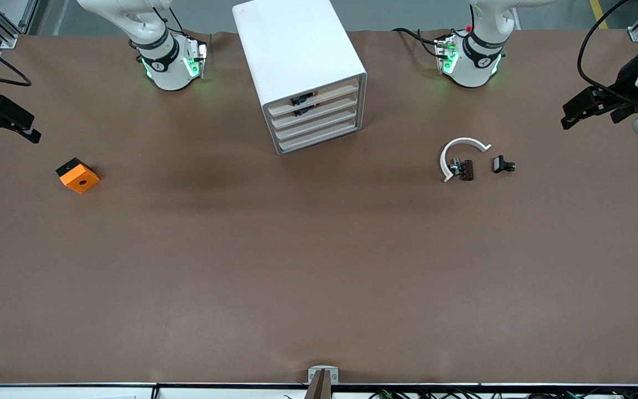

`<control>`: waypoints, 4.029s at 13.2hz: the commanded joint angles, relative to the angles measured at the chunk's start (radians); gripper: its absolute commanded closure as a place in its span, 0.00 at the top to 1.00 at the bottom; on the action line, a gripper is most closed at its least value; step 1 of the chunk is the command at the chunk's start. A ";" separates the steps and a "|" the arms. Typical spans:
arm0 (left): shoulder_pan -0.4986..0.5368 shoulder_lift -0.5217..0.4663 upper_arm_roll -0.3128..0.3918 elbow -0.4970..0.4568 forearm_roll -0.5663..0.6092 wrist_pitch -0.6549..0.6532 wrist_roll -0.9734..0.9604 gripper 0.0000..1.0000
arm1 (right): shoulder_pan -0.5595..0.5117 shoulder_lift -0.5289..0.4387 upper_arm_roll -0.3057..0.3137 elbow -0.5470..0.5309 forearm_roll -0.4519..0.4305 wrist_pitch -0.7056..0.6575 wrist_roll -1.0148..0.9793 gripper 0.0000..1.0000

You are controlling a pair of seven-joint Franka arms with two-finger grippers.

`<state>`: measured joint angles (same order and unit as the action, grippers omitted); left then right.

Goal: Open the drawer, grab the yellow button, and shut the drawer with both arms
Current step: 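Move the left gripper toward the white cabinet's drawer handle, then grasp the drawer handle with the left gripper while the right gripper approaches, then pull the drawer open with the left gripper while the right gripper reaches in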

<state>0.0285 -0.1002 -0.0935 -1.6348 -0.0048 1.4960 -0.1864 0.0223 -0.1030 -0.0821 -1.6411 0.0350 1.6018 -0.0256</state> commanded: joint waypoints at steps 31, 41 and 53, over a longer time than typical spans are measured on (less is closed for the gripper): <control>-0.529 0.761 -0.023 0.145 -0.688 0.011 -1.913 1.00 | 0.404 0.129 0.010 0.135 -0.001 -0.164 0.779 1.00; -0.651 0.807 -0.029 0.142 -0.854 -0.148 -2.047 0.76 | 0.665 0.178 0.010 0.139 0.076 -0.031 1.303 1.00; -0.544 0.918 0.000 0.258 -0.836 -0.145 -2.036 0.00 | 0.737 0.402 0.010 0.264 0.088 0.096 1.529 1.00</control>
<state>-0.5596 0.7358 -0.1188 -1.4692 -0.8573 1.3239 -2.2517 0.7495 0.2701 -0.0614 -1.4227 0.1058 1.7099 1.4723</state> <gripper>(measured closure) 0.881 0.000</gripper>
